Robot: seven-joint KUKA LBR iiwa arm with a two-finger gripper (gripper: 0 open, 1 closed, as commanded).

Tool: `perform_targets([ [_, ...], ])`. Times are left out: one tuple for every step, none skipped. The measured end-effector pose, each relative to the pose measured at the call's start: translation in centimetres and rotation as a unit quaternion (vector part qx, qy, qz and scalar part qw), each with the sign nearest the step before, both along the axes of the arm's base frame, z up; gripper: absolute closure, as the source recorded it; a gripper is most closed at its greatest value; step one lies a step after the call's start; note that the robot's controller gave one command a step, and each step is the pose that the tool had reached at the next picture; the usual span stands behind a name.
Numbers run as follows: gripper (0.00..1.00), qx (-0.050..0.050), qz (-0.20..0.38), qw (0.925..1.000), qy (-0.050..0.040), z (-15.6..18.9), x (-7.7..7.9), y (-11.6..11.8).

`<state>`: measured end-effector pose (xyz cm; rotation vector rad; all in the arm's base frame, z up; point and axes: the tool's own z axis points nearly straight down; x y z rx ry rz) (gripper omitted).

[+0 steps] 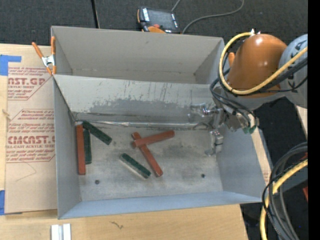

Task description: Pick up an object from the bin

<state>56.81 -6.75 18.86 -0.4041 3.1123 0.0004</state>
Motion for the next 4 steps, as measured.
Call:
perform_targets([
  [0.00,0.001,0.061,0.9981,0.0006,-2.6,1.7,5.6],
  [0.00,0.001,-0.004,1.0000,0.0038,-12.3,1.8,9.5],
  [1.00,0.000,-0.005,1.0000,0.0004,-11.9,2.0,9.3],
  [1.00,-0.002,0.038,0.9993,0.0043,-12.0,-4.7,2.0],
])
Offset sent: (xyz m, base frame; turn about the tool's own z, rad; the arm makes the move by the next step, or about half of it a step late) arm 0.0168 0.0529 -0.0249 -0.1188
